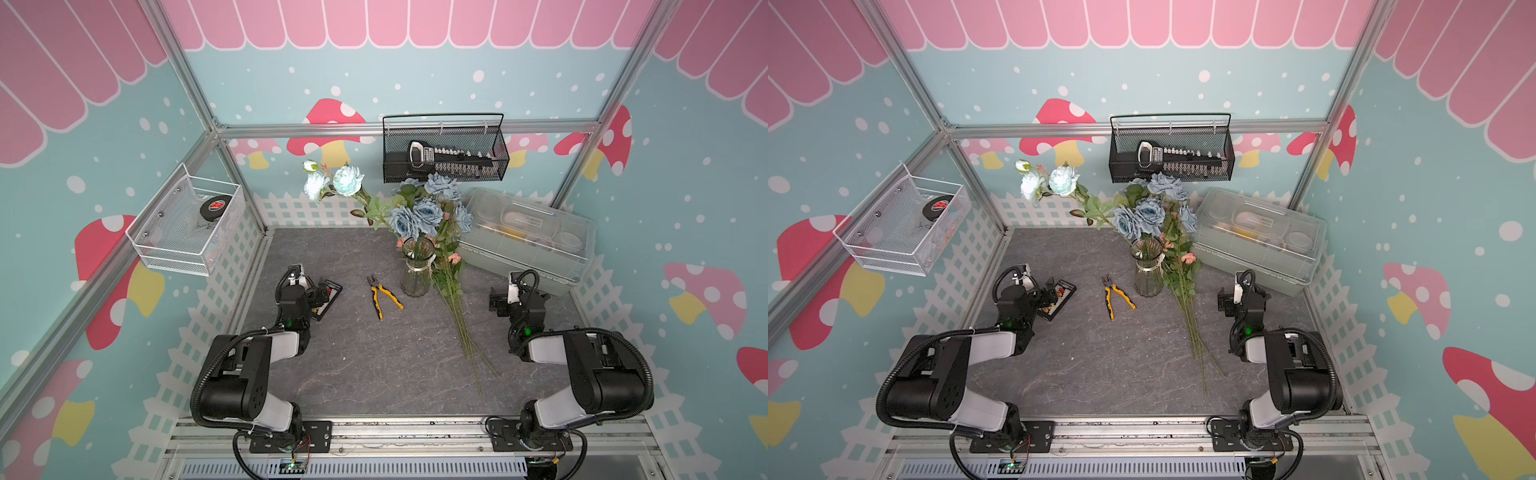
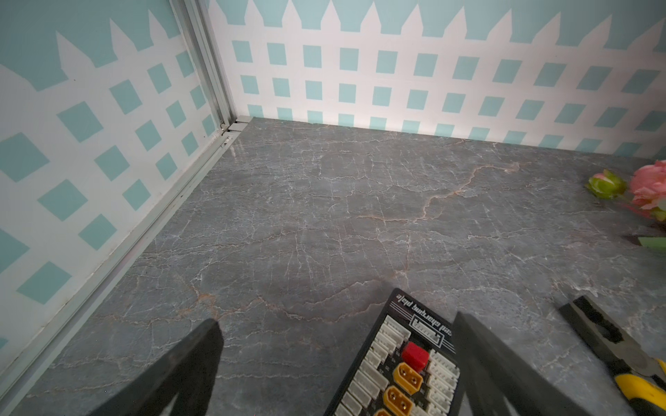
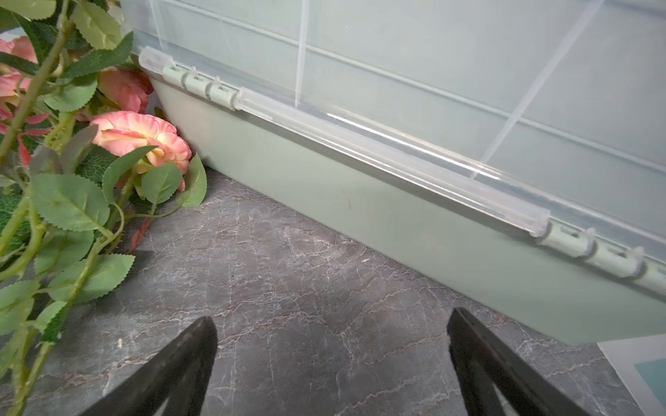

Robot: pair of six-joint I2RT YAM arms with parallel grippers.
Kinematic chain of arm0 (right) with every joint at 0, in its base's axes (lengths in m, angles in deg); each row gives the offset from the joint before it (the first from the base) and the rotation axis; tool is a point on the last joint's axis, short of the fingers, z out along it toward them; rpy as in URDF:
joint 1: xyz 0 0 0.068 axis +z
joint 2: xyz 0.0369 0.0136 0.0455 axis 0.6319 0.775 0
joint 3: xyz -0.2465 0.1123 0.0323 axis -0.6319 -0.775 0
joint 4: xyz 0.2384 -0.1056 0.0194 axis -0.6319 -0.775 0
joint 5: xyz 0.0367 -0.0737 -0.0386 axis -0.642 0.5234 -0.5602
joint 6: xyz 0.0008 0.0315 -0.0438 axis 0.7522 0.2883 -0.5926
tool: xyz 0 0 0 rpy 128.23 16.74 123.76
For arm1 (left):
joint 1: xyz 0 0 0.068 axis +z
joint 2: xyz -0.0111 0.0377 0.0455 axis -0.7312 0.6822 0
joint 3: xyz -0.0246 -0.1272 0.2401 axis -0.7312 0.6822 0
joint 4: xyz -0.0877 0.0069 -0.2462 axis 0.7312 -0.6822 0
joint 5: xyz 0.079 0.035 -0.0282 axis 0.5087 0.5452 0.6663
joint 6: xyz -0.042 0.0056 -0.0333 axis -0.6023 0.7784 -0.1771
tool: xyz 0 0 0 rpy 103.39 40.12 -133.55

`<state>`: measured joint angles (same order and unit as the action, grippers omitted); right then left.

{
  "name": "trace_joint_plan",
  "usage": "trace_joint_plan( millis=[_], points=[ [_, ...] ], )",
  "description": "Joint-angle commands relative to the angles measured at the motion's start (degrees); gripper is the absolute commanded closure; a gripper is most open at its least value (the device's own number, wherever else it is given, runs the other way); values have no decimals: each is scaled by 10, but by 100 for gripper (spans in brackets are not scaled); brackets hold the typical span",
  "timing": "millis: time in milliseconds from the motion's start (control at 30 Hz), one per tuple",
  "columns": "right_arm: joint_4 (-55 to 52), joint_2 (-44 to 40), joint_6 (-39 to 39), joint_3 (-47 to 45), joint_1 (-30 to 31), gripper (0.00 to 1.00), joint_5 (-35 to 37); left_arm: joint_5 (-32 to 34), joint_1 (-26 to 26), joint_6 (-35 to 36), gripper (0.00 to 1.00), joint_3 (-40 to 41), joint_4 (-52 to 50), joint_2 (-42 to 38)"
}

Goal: Pick out pink flowers from the vase
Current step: Reset both arms

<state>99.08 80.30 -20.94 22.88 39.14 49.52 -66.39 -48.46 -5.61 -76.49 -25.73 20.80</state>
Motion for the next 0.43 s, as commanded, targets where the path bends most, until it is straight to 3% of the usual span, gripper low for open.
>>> trace_joint_plan(
  millis=[0,400],
  points=[
    [-4,-1,3,3,-2,1,7,6,3,-1,1,8,20,0],
    [-5,-1,-3,4,6,1,23,7,3,-1,1,7,19,0]
  ],
)
